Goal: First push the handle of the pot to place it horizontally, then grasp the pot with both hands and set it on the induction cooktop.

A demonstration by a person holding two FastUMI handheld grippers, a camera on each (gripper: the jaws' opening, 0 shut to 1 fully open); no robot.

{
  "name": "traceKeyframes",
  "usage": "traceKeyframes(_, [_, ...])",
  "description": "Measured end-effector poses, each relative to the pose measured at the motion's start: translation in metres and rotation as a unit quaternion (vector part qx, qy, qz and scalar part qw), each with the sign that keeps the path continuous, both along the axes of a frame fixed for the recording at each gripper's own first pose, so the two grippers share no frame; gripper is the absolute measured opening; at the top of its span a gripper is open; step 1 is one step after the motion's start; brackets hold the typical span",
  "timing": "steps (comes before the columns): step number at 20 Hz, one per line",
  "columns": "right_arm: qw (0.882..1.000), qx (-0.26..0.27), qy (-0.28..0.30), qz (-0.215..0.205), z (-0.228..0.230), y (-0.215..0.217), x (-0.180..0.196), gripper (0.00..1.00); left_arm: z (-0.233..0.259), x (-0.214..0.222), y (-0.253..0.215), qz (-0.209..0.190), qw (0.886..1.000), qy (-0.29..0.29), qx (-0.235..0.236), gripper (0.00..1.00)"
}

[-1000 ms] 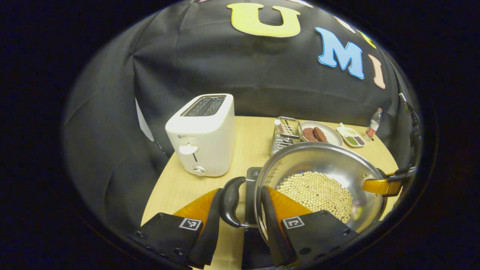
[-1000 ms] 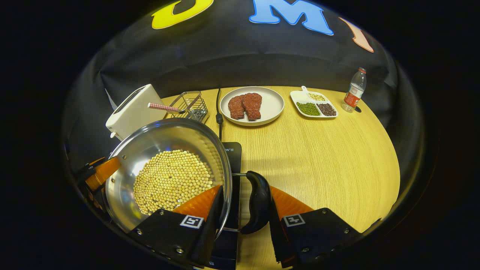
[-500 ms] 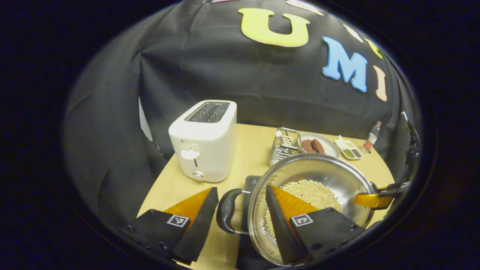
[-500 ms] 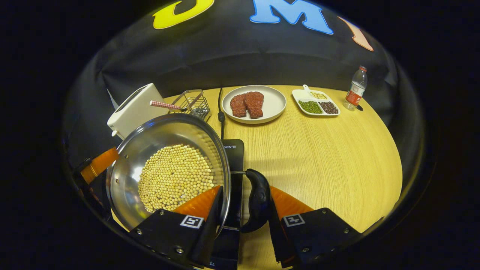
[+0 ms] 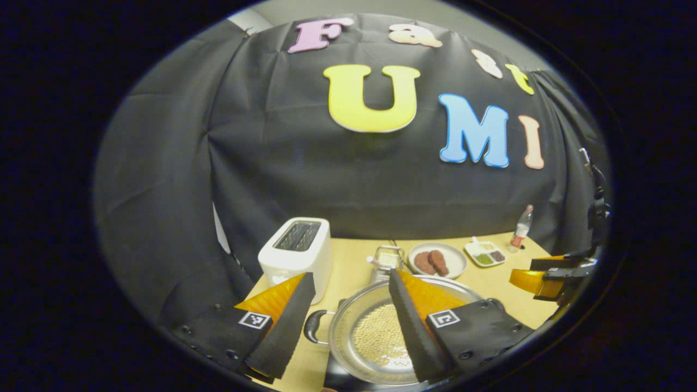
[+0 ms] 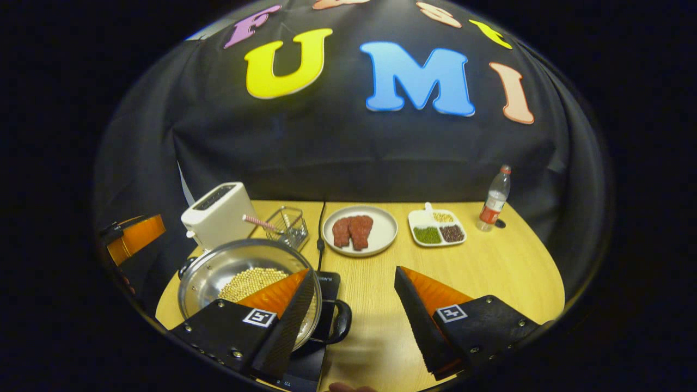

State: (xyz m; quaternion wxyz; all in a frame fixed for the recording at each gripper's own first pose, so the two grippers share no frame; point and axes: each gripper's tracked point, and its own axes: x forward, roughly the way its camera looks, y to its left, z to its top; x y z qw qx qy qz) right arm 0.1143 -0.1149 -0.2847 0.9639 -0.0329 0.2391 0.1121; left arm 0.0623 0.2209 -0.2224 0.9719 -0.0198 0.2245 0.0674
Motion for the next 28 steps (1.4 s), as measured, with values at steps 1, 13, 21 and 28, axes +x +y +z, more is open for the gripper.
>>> traceKeyframes(1, [1.000,0.004,-0.018,-0.001,0.020,-0.010,-0.003,0.91,0.018,0.002,-0.017,-0.001,1.000,-0.019,-0.003,0.91])
traceKeyframes(13, [0.982,0.028,-0.178,-0.052,0.228,-0.181,-0.050,0.93,0.205,-0.006,-0.231,-0.054,0.983,-0.166,-0.050,0.96])
traceKeyframes(21, [0.973,0.030,-0.220,-0.069,0.271,-0.241,-0.058,0.93,0.235,-0.014,-0.274,-0.059,0.983,-0.175,-0.020,0.97])
traceKeyframes(28, [0.972,0.028,-0.224,-0.057,0.275,-0.228,-0.069,0.93,0.241,-0.017,-0.269,-0.061,0.982,-0.178,-0.022,0.97])
